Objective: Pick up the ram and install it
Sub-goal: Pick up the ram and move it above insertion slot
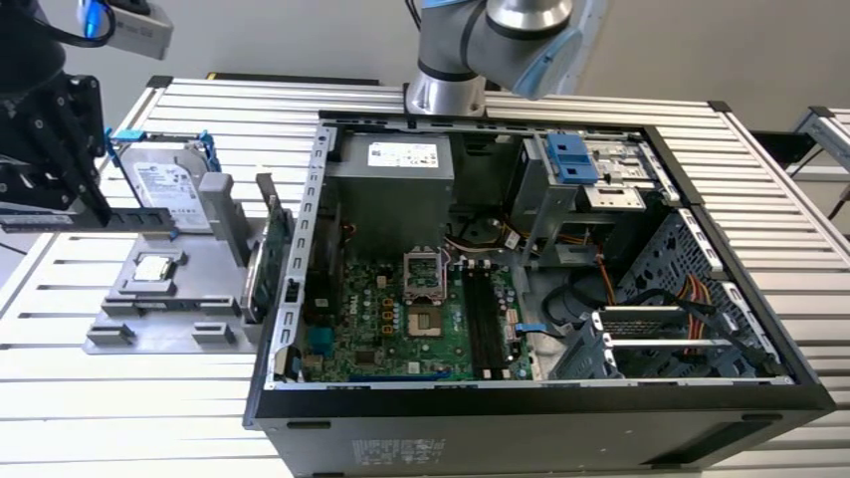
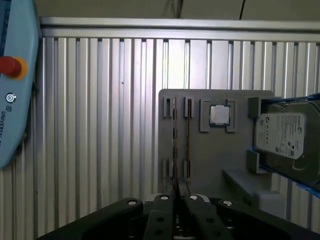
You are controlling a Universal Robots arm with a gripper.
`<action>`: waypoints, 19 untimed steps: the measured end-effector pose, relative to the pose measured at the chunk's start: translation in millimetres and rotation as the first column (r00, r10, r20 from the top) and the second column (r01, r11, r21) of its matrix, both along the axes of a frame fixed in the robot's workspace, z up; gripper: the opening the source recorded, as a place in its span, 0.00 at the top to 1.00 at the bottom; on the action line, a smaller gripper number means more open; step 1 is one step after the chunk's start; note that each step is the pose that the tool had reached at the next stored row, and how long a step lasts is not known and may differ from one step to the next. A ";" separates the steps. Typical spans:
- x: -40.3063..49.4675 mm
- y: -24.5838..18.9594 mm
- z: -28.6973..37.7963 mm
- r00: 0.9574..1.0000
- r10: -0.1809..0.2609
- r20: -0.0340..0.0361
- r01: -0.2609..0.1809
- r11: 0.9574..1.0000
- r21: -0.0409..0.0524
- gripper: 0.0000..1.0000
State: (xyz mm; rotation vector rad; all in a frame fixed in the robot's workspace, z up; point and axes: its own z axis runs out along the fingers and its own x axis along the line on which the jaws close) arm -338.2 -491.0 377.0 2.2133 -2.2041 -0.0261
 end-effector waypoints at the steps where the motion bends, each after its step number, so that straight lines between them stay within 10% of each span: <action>1: 1.3 0.0 0.0 1.000 0.000 0.000 0.000 1.000 0.000 1.00; 19: 24.8 0.0 0.0 1.000 0.000 -0.002 0.000 1.000 0.000 1.00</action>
